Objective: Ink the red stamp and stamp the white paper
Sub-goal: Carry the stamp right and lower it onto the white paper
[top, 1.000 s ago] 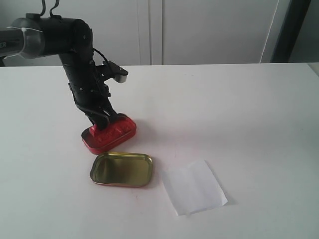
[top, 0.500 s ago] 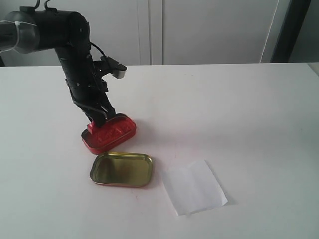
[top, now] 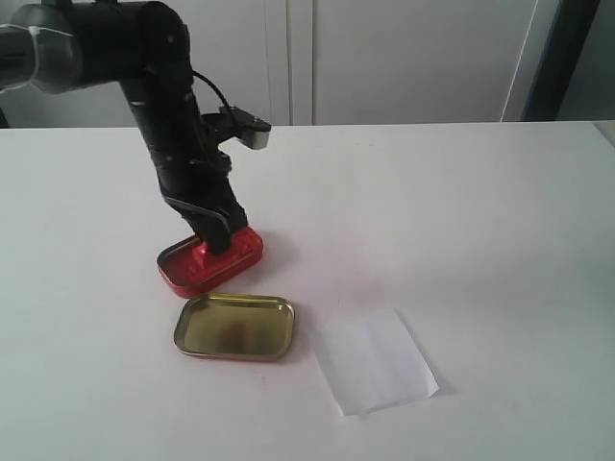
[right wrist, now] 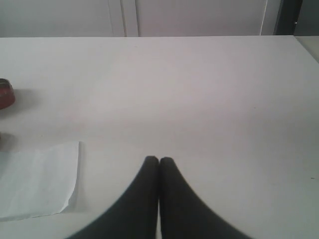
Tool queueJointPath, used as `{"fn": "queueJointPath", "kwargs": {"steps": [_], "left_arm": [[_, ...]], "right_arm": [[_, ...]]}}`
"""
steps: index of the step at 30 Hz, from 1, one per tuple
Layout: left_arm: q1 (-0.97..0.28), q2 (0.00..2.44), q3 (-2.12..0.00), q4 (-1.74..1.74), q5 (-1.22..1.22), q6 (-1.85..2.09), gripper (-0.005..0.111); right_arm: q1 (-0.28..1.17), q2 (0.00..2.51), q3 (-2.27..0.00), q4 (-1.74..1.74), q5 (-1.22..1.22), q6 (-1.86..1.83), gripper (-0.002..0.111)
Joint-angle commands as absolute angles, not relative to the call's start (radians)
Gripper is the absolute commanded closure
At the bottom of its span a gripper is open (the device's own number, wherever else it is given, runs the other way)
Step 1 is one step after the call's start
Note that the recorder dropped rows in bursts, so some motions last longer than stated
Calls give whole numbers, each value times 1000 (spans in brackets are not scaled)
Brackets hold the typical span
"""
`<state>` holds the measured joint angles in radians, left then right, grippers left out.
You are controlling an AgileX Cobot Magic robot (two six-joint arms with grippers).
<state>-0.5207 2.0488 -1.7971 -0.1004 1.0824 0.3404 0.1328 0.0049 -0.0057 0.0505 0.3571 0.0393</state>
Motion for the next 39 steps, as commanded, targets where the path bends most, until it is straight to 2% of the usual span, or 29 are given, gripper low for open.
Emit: {"fn": "queueJointPath", "kwargs": {"steps": [1, 10, 24, 39], "left_arm": [[-599, 2034, -1804, -121, 1105, 336, 107], [-752, 2034, -1804, -95, 1064, 284, 107], [-897, 2052, -1804, -104, 948, 231, 107], [-920, 2153, -1804, -200, 880, 231, 107]], "right_arm": [[127, 0, 0, 52, 343, 38, 108], [127, 0, 0, 52, 343, 38, 108], [127, 0, 0, 52, 343, 38, 108], [127, 0, 0, 52, 343, 38, 108]]}}
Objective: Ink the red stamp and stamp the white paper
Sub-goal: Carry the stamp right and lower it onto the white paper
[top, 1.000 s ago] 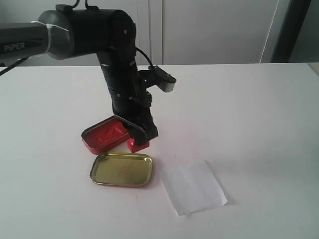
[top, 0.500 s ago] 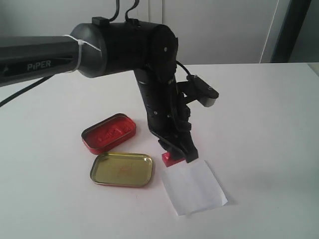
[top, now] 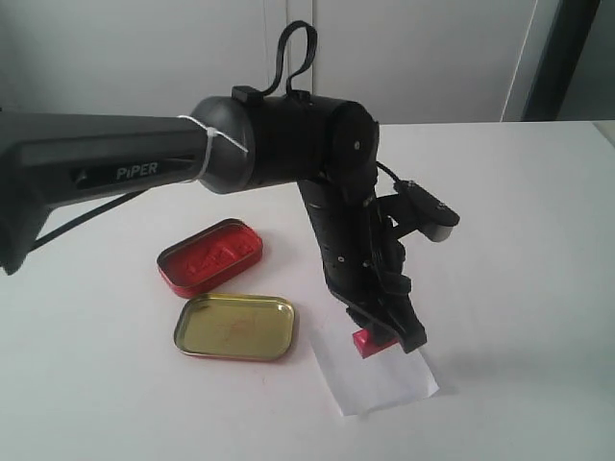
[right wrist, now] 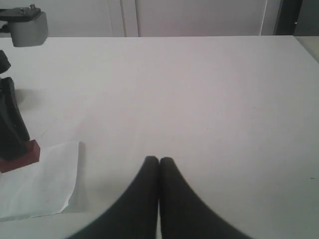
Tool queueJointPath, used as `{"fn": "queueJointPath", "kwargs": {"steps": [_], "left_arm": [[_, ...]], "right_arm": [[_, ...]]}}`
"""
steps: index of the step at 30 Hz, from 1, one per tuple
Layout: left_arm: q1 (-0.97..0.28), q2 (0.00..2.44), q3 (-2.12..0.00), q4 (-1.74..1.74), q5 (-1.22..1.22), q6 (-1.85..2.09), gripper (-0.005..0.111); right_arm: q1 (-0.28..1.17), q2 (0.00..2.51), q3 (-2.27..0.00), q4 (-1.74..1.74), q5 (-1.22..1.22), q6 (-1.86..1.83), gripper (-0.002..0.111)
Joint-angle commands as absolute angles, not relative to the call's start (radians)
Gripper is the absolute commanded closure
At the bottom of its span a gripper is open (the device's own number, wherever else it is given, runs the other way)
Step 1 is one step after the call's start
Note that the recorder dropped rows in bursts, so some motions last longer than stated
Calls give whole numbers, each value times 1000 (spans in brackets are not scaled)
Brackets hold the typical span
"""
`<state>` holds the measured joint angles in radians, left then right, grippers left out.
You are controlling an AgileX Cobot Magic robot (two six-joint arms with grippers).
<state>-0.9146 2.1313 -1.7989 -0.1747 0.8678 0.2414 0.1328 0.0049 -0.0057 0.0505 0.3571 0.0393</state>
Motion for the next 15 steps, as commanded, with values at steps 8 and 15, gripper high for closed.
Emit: {"fn": "queueJointPath", "kwargs": {"steps": [8, 15], "left_arm": [[-920, 2174, -1804, -186, 881, 238, 107], [-920, 2186, -1804, -148, 859, 238, 107]], "right_arm": [[127, 0, 0, 52, 343, 38, 108], [127, 0, 0, 52, 343, 38, 108]]}}
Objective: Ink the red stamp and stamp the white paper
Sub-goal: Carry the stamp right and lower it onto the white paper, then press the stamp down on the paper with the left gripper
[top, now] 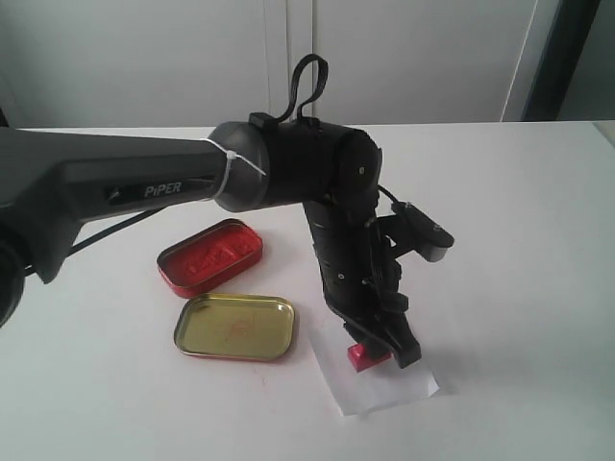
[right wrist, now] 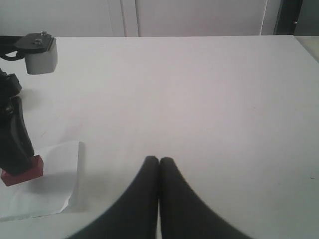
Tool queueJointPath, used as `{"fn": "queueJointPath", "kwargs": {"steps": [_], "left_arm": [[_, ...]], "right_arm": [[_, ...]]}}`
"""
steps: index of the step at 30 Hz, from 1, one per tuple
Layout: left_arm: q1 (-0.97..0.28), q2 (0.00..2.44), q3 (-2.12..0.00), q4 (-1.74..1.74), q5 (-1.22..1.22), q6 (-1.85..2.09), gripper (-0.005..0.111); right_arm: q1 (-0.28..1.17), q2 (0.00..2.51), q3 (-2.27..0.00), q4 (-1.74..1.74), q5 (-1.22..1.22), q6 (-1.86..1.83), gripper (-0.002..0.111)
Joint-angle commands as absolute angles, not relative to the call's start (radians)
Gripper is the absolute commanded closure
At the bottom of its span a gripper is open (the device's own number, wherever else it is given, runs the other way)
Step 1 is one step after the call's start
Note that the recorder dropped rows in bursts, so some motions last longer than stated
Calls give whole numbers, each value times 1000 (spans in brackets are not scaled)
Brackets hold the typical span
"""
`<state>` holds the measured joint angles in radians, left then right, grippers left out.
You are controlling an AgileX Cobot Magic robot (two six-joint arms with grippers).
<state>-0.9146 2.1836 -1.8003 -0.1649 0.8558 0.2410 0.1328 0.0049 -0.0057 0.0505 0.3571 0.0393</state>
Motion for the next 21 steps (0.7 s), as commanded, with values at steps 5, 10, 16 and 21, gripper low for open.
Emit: {"fn": "queueJointPath", "kwargs": {"steps": [5, 10, 16, 21], "left_arm": [[-920, 2186, -1804, -125, 859, 238, 107], [-939, 2186, -1804, -109, 870, 232, 107], [-978, 2186, -1804, -29, 860, 204, 107], [-978, 2186, -1804, -25, 858, 196, 107]], "right_arm": [[127, 0, 0, 52, 343, 38, 108], [127, 0, 0, 52, 343, 38, 108], [127, 0, 0, 52, 343, 38, 108], [127, 0, 0, 52, 343, 38, 108]]}}
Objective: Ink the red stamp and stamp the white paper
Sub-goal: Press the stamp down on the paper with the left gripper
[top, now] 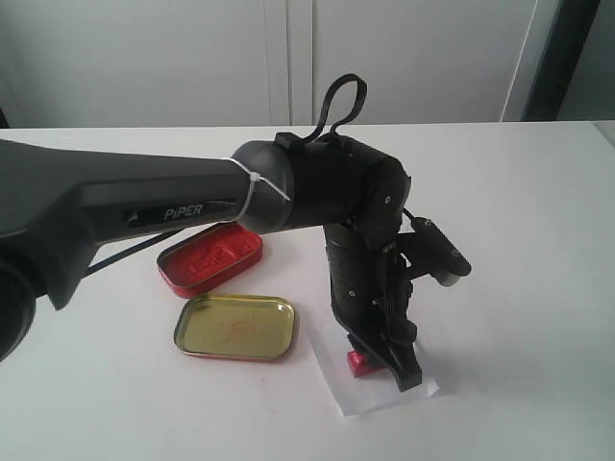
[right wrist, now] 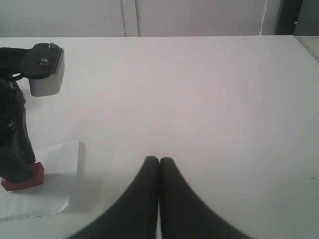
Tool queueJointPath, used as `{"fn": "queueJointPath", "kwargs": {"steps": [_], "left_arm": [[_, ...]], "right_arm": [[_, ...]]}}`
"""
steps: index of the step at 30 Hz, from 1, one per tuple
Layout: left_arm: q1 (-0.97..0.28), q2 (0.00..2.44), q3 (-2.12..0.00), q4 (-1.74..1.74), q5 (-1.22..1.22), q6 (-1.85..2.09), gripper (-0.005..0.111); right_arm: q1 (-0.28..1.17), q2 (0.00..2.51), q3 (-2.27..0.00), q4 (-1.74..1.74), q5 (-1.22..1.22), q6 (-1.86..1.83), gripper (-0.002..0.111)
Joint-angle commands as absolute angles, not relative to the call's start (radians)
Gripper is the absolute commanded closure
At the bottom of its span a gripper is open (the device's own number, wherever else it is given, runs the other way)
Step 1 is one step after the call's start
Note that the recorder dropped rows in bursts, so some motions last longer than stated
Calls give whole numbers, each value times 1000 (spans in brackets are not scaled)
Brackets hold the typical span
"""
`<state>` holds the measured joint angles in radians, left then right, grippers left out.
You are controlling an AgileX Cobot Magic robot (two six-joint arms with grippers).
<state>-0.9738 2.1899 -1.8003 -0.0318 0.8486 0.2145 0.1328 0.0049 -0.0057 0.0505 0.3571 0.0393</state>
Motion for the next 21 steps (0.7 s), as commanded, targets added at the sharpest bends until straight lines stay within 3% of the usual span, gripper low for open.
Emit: {"fn": "queueJointPath", "kwargs": {"steps": [1, 21], "left_arm": [[-978, 2186, -1804, -25, 858, 196, 107], [-978, 2259, -1804, -40, 867, 205, 107]], "right_arm": [[127, 0, 0, 52, 343, 38, 108], [127, 0, 0, 52, 343, 38, 108]]}}
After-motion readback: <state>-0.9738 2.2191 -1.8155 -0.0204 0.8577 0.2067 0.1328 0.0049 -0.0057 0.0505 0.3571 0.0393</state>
